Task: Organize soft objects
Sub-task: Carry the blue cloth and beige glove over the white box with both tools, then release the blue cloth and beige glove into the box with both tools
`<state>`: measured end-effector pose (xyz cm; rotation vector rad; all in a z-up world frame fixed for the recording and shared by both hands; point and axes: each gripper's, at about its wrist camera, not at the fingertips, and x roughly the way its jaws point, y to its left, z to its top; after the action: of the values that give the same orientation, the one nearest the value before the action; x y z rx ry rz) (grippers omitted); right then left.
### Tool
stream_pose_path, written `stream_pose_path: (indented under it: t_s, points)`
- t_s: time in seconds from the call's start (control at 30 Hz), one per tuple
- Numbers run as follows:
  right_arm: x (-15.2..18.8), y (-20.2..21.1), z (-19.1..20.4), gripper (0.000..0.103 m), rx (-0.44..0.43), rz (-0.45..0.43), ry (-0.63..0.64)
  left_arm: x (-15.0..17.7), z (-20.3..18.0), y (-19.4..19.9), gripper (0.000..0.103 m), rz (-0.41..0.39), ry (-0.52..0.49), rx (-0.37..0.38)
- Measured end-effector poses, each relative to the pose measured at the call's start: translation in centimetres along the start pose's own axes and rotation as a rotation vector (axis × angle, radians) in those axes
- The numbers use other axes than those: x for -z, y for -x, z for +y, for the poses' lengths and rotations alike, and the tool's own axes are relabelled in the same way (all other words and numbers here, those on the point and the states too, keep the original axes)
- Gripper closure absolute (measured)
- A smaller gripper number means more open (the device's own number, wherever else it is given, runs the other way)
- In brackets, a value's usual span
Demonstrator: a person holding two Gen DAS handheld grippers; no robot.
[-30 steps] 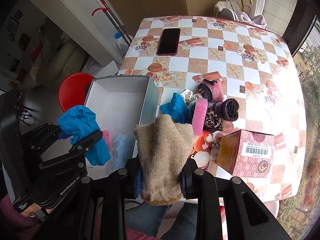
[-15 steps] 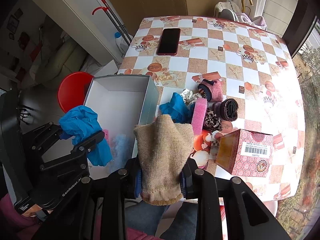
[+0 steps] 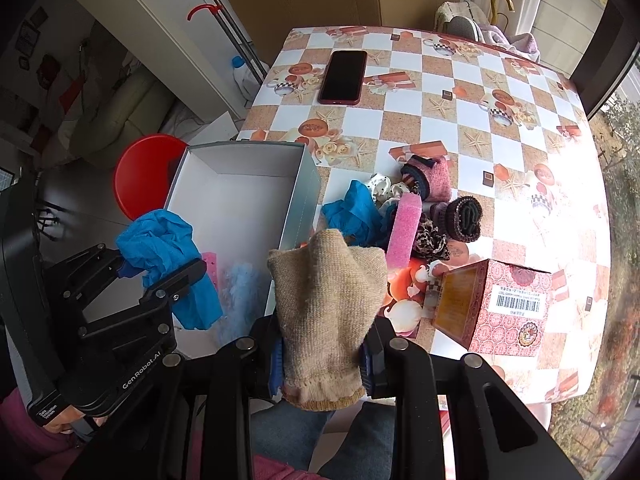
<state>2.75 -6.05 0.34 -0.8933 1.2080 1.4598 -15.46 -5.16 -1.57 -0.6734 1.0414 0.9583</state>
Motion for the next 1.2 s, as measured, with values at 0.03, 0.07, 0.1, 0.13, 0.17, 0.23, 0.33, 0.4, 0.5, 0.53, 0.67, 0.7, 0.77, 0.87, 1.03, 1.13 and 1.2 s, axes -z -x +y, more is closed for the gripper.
stream_pose_path:
  t_s: [0.03, 0.07, 0.1, 0.13, 0.17, 0.23, 0.33, 0.4, 0.5, 0.53, 0.67, 0.7, 0.77, 0.87, 1.03, 1.13, 1.2]
  points:
    - [0.0, -0.1, 0.1, 0.073, 0.000, 0.004, 0.004, 0.1, 0.2, -0.1, 0.066, -0.001, 0.011, 0.000]
    - [-0.1, -0.2, 0.2, 0.073, 0.000, 0.007, 0.008, 0.1, 0.5, -0.2, 0.065, -0.002, 0.023, -0.001]
    - [-0.1, -0.3, 0.3, 0.073, -0.001, 0.010, 0.013, 0.2, 0.8, -0.2, 0.065, -0.003, 0.039, -0.002]
    - [-0.2, -0.4, 0.4, 0.073, -0.003, 0.013, 0.018, 0.3, 1.1, -0.3, 0.065, -0.004, 0.055, -0.003]
    - [-0.3, -0.5, 0.5, 0.073, -0.006, 0.016, 0.024, 0.3, 1.5, -0.3, 0.065, -0.005, 0.073, -0.003]
    - [-0.5, -0.8, 0.8, 0.073, -0.014, 0.021, 0.039, 0.6, 2.3, -0.4, 0.066, -0.001, 0.109, -0.008]
    - [-0.9, -1.5, 1.7, 0.073, -0.025, 0.039, 0.071, 1.2, 3.8, -0.6, 0.065, 0.005, 0.168, -0.027]
    - [-1.2, -2.2, 2.4, 0.073, -0.035, 0.060, 0.097, 1.8, 4.8, -0.7, 0.066, 0.013, 0.214, -0.035]
    - [-1.7, -3.2, 4.1, 0.073, -0.042, 0.082, 0.156, 2.9, 6.0, -0.9, 0.066, 0.033, 0.272, -0.043]
    - [-1.9, -3.4, 4.8, 0.073, -0.045, 0.085, 0.179, 3.2, 6.3, -0.9, 0.066, 0.039, 0.284, -0.050]
    - [-2.9, -4.2, 6.8, 0.073, -0.070, 0.092, 0.231, 3.9, 6.9, -1.0, 0.065, 0.049, 0.315, -0.064]
    - [-3.2, -4.4, 7.1, 0.073, -0.079, 0.098, 0.231, 4.1, 7.0, -1.0, 0.065, 0.050, 0.320, -0.066]
    - [-3.7, -4.9, 7.8, 0.073, -0.091, 0.106, 0.234, 4.2, 7.2, -0.9, 0.065, 0.048, 0.331, -0.068]
    - [-4.5, -5.3, 8.7, 0.073, -0.088, 0.106, 0.257, 4.2, 7.5, -0.9, 0.065, 0.046, 0.348, -0.067]
    - [-5.4, -5.7, 9.8, 0.073, -0.098, 0.112, 0.270, 4.1, 7.7, -1.1, 0.065, 0.046, 0.353, -0.073]
    - [-5.6, -5.8, 10.2, 0.073, -0.097, 0.112, 0.281, 4.1, 7.6, -1.2, 0.063, 0.046, 0.353, -0.069]
    - [-5.6, -5.9, 10.4, 0.073, -0.108, 0.118, 0.286, 4.0, 7.5, -1.0, 0.059, 0.030, 0.341, -0.057]
